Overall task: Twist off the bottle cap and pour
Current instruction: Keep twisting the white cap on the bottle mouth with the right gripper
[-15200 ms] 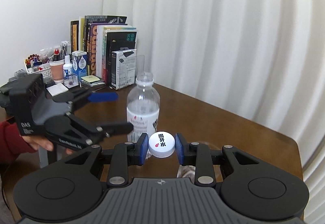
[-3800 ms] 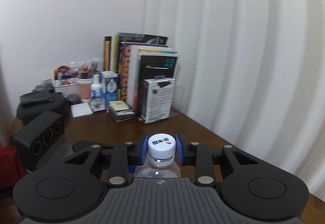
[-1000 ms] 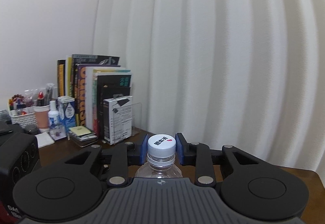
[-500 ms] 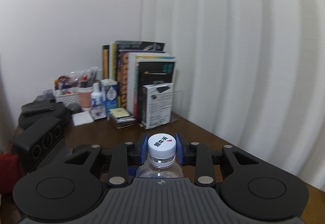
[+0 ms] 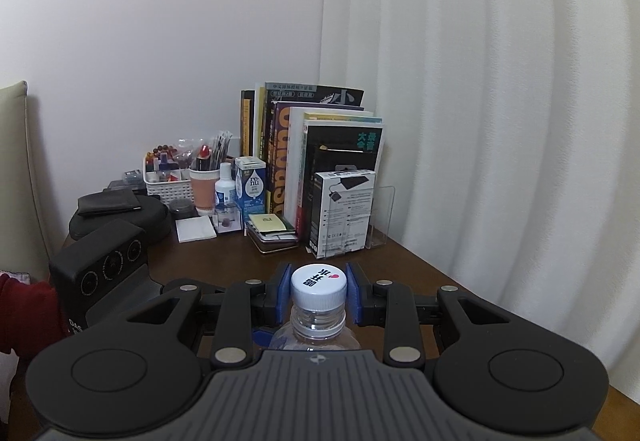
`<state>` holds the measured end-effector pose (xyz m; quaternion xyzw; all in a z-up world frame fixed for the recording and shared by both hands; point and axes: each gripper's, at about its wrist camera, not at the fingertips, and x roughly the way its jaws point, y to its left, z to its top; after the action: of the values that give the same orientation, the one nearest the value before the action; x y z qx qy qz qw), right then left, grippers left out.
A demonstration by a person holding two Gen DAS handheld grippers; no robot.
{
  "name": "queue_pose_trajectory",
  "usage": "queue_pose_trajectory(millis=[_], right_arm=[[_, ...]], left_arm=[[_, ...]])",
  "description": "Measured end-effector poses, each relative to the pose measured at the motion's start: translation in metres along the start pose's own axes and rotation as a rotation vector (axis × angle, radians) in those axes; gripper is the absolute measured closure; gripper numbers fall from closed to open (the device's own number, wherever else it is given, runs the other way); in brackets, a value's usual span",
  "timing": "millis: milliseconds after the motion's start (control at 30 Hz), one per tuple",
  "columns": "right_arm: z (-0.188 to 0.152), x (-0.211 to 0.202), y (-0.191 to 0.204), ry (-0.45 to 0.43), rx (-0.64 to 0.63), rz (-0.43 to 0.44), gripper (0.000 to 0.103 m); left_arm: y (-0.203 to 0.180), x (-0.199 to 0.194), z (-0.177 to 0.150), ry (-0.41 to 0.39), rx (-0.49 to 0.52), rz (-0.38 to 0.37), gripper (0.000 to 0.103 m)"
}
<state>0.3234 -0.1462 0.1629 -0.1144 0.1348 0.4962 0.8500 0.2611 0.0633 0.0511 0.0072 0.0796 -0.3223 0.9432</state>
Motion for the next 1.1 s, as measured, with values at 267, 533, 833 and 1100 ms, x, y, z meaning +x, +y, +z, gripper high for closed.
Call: queue_pose_trajectory(millis=[267, 533, 833, 1100], right_arm=[[-0.004, 0.001, -0.004, -0.001, 0.03, 0.007, 0.072], [-0.005, -0.001, -0.01, -0.013, 0.055, 0.027, 0.072], [-0.007, -0.002, -0.011, -0.02, 0.06, 0.024, 0.072], [-0.005, -0.005, -0.01, -0.035, 0.062, 0.017, 0.072]], left_arm=[[0.001, 0.001, 0.0, 0.001, 0.002, 0.002, 0.044], [-0.002, -0.002, 0.001, 0.0, 0.006, 0.002, 0.044], [-0.002, 0.003, 0.001, 0.002, 0.005, 0.004, 0.044], [-0.001, 0.003, 0.001, 0.002, 0.005, 0.003, 0.044]])
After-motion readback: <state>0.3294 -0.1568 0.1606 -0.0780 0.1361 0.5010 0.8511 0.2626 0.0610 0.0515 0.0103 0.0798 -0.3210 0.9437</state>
